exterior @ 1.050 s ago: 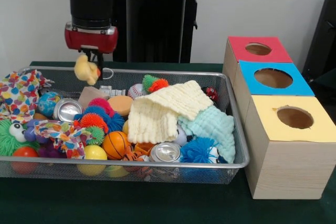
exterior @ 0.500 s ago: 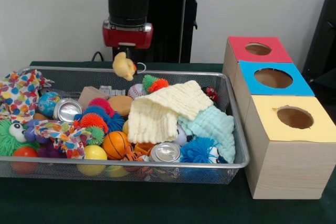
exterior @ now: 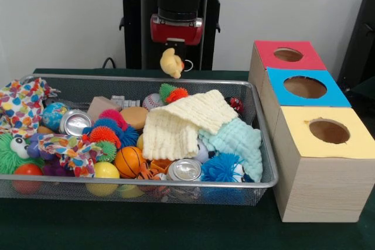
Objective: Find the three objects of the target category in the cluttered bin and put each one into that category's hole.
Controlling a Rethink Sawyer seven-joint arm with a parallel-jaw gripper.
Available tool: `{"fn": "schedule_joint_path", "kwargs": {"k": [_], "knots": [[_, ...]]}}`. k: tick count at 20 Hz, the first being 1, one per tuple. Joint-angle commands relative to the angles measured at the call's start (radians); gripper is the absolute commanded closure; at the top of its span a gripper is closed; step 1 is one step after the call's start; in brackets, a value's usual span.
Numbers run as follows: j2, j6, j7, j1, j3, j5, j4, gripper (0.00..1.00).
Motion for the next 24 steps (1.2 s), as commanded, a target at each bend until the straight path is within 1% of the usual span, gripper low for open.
{"fn": "schedule_joint_path", "kwargs": {"k": [1, 4, 5, 6, 9, 11, 14, 18, 22, 24], "knots": [[-0.036, -0.071, 0.298, 0.046, -0.074, 0.111, 0.1, 1.0], [-0.067, -0.07, 0.312, 0.092, -0.094, 0.147, 0.127, 1.0], [-0.061, -0.075, 0.309, 0.087, -0.097, 0.149, 0.126, 1.0], [-0.067, -0.076, 0.313, 0.098, -0.1, 0.159, 0.133, 1.0], [-0.099, -0.081, 0.343, 0.162, -0.133, 0.199, 0.17, 1.0], [-0.105, -0.1, 0.354, 0.205, -0.164, 0.218, 0.181, 1.0], [-0.124, -0.098, 0.371, 0.25, -0.182, 0.252, 0.205, 1.0], [-0.127, -0.103, 0.384, 0.29, -0.192, 0.297, 0.219, 1.0], [-0.13, -0.102, 0.407, 0.349, -0.208, 0.354, 0.231, 1.0], [-0.121, -0.121, 0.422, 0.372, -0.211, 0.376, 0.24, 1.0]]}}
